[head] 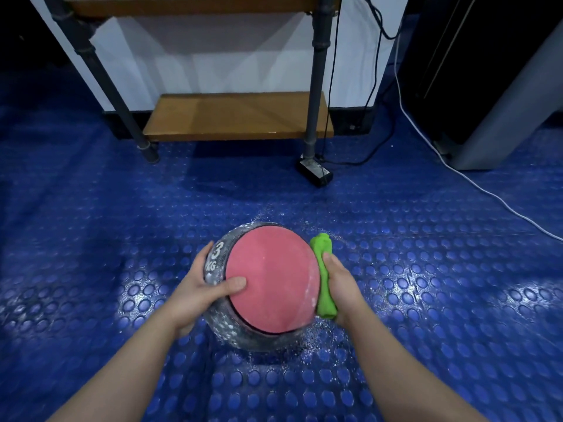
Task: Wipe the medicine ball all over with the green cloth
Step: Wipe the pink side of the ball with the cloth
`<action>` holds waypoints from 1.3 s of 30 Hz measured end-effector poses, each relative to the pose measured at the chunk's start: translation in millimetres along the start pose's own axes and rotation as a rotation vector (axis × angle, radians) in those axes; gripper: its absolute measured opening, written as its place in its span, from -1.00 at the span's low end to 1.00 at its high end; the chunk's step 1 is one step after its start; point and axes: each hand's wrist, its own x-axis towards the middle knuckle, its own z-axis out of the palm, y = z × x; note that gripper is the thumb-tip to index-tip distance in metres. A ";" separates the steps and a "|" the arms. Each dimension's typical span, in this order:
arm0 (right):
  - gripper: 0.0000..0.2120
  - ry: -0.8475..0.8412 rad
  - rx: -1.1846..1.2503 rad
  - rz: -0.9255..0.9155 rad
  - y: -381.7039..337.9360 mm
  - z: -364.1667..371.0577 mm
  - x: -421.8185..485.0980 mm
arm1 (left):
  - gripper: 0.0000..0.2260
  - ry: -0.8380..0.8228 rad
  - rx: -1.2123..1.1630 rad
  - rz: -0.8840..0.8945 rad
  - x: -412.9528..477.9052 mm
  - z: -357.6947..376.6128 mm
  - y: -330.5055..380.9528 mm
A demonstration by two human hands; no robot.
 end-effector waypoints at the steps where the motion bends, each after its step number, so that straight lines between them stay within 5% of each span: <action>1: -0.72 0.009 0.004 -0.009 -0.3 3.9 -2.4 | 0.32 0.009 -0.051 0.003 1.8 0.1 -2.4; 15: -0.64 0.216 -0.534 -0.252 -54.6 -27.7 -3.2 | 0.19 -0.107 -0.359 -0.117 18.9 53.8 -28.6; 18: -0.61 0.219 -0.627 -0.292 -58.0 -15.7 -1.9 | 0.21 -0.097 -0.160 -0.061 13.1 35.8 -21.2; 23: -0.62 0.289 -0.722 -0.362 -53.4 -8.4 0.8 | -0.09 0.011 0.428 0.300 -5.3 31.1 8.7; 27: -0.62 0.361 -0.729 -0.400 -50.8 -8.1 -3.9 | 0.11 0.132 0.952 0.363 -20.8 63.3 14.8; 33: -0.75 0.311 -0.792 -0.849 -20.2 -1.6 -43.7 | 0.17 0.109 0.888 0.279 -18.9 88.4 4.8; 39: -0.59 0.259 -1.140 -1.090 8.5 3.5 -51.0 | 0.18 0.078 0.749 0.371 -10.9 86.0 1.9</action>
